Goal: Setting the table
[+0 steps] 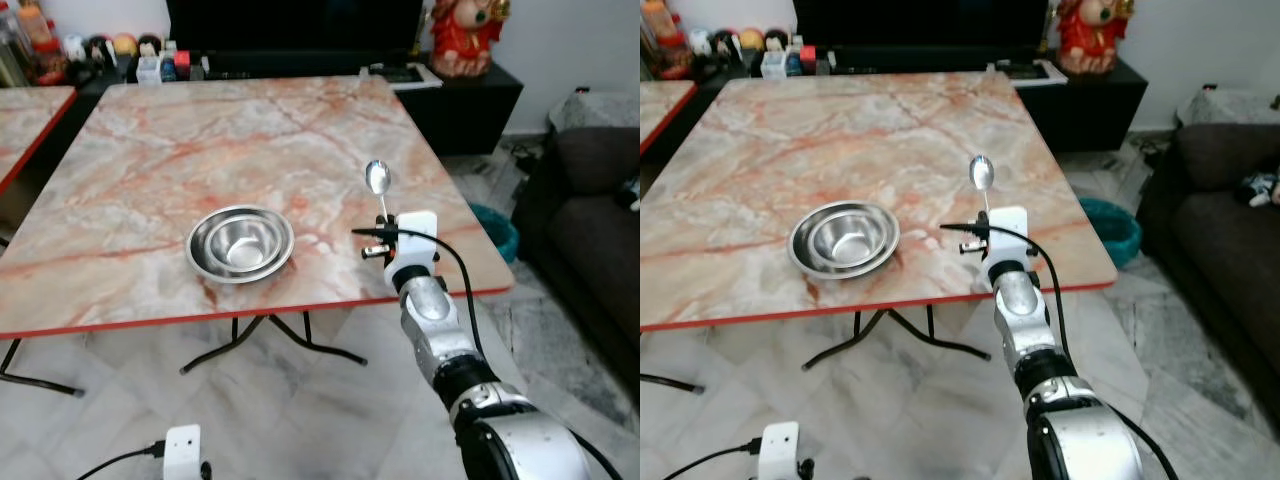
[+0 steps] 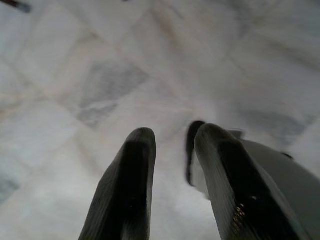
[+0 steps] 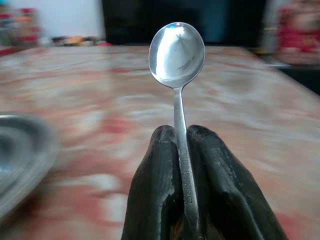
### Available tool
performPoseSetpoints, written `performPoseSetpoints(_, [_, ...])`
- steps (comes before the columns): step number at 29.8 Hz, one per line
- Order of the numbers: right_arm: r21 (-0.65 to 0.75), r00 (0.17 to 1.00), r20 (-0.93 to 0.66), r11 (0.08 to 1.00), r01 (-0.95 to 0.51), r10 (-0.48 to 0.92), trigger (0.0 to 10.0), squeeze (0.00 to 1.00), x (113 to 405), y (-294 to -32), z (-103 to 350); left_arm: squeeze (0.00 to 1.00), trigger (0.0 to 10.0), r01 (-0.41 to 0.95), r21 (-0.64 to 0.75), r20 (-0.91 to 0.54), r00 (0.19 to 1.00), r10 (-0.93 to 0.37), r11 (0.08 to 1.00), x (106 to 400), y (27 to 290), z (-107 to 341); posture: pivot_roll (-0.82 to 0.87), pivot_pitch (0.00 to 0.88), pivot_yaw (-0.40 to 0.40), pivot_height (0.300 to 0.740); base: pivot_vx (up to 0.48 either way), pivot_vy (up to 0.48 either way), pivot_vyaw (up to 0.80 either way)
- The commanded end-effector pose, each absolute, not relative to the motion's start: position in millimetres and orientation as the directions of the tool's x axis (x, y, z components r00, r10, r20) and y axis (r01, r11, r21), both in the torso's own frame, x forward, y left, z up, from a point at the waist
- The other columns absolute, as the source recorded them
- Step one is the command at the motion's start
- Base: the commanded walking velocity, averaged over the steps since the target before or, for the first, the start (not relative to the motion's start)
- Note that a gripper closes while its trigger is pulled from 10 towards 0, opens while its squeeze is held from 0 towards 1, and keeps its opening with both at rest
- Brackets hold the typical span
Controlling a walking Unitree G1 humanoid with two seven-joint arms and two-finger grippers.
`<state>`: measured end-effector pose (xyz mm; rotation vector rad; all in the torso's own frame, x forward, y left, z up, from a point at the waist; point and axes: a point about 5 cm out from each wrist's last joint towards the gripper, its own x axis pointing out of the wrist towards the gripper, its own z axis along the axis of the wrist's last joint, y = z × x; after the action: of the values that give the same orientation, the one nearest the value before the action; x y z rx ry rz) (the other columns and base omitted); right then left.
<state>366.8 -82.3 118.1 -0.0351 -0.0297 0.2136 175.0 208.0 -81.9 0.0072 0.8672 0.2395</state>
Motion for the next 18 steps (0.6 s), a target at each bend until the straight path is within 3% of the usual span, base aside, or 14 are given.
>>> performPoseSetpoints(1, [-0.055, 0.979, 0.046, 0.979, -0.196, 0.199, 10.0, 0.0, 369, -90, 123, 0.0, 10.0, -0.211, 0.092, -0.763, 0.613, 0.205, 0.973, 172, 204, -84, 0.1, 0.083, -0.029, 0.715, 0.334, 0.0, 0.0])
performPoseSetpoints(6, [-0.049, 0.977, 0.045, 0.978, -0.205, 0.207, 10.0, 0.0, 368, -88, 122, 0.0, 10.0, -0.21, 0.092, -0.763, 0.613, 0.205, 0.973, 172, 204, -84, 0.1, 0.083, -0.03, 0.715, 0.325, 0.0, 0.0])
performPoseSetpoints(18, [-0.035, 0.96, -0.015, 0.96, -0.279, 0.278, 10.0, 0.0, 357, -68, 106, 0.0, 10.0, -0.212, 0.094, -0.766, 0.609, 0.207, 0.973, 170, 203, -85, 0.1, 0.088, -0.036, 0.715, 0.0, 0.0, 0.0])
